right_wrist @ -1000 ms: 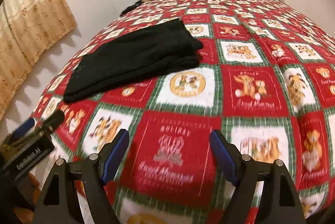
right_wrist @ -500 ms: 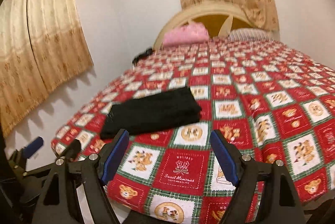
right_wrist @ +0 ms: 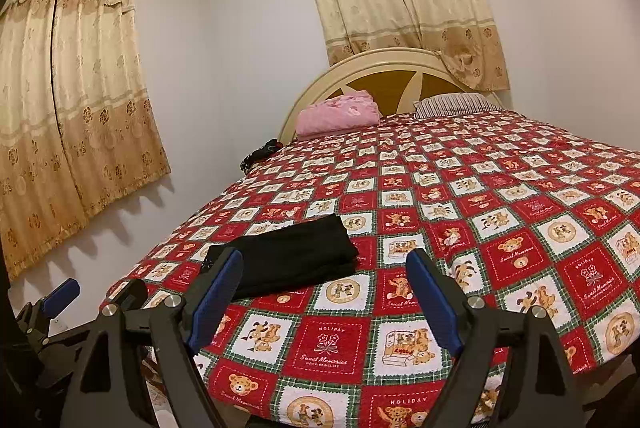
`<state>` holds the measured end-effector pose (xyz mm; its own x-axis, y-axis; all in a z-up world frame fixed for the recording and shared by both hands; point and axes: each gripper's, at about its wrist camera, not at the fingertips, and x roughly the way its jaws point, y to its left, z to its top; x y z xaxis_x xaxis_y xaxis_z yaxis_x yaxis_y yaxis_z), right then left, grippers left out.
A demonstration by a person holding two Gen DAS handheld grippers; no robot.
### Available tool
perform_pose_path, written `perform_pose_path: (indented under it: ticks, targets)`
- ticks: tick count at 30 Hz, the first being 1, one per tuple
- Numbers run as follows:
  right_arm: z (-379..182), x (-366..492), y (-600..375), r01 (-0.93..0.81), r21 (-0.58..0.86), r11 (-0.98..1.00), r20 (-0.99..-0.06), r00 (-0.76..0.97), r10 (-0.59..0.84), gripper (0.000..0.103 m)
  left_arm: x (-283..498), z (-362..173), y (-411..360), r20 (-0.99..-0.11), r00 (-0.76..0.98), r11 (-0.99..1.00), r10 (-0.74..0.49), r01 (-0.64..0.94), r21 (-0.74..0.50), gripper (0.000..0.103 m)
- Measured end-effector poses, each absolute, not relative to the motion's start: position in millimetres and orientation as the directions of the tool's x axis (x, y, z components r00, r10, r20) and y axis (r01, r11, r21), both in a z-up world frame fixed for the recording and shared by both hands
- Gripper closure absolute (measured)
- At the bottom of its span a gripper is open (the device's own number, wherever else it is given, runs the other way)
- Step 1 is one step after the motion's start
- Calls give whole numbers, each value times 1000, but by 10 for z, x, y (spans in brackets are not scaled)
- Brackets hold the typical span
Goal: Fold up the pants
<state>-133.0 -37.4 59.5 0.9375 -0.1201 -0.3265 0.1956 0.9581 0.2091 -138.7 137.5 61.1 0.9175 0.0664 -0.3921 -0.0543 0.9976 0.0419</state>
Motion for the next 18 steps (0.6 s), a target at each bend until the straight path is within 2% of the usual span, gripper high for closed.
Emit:
perform_pose_path:
  ticks: [18]
  targets:
    - [562,-1328,-330,178,194,965,-332,937,-107,18,-1374,590,1401,-418,905,997,80,-70,39,0]
